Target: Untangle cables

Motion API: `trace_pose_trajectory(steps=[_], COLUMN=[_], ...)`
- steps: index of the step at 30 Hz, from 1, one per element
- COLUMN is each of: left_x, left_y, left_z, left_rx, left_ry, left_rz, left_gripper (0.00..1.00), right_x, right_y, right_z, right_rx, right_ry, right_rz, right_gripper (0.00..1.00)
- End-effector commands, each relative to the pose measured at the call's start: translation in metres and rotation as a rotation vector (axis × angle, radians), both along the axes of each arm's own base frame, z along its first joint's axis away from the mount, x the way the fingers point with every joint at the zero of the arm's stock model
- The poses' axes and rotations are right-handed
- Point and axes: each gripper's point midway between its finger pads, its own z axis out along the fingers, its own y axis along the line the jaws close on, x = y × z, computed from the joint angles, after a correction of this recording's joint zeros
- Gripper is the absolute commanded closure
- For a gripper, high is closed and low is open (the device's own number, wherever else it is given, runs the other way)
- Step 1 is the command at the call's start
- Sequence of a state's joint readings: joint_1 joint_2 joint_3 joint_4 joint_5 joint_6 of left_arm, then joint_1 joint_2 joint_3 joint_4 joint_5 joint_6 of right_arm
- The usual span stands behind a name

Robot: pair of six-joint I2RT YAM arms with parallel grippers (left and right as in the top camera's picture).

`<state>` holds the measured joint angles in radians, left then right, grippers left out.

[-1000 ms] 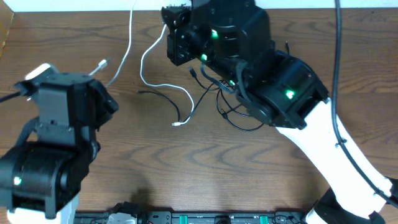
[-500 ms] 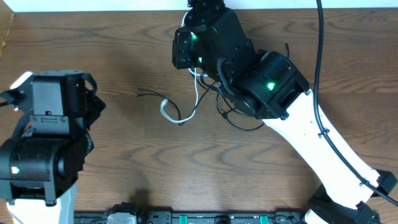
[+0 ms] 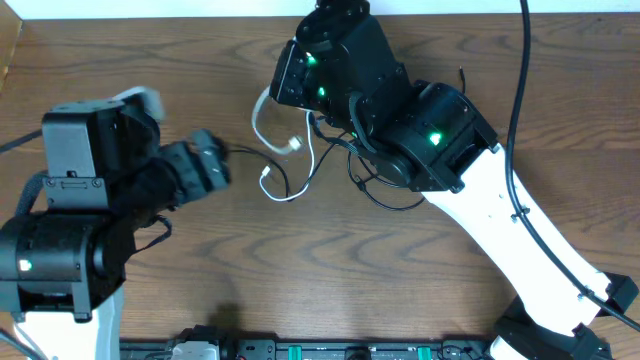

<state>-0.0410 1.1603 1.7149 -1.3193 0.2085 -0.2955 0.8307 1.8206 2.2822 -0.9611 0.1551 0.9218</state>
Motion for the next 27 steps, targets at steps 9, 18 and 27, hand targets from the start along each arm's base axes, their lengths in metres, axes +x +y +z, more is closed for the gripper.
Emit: trace_pose_trajectory(steps=[9,18,27], left_x=[0.003,0.021,0.041], left_y=[-0.068,-0.079,-0.080], left_z=[0.040,0.042,0.029], left_rx=[-0.145,-0.194,-0.203], left_ry=[-0.215,-0.235,-0.193], left_rz=[-0.466,-0.516,-0.511], left_gripper=[0.07,0.21,0.33], right_x=[-0.016,-0.025,-0.030], right_y=[0.026,0.038,0.044], right_z=[0.013,0.020,0.026], right_rx=[0.265,0.373,0.414], right_ry=[0.167,0.250,0.275], right_rz=[0.012,0.047,0.086], right_gripper=[0.98,0.98,0.98])
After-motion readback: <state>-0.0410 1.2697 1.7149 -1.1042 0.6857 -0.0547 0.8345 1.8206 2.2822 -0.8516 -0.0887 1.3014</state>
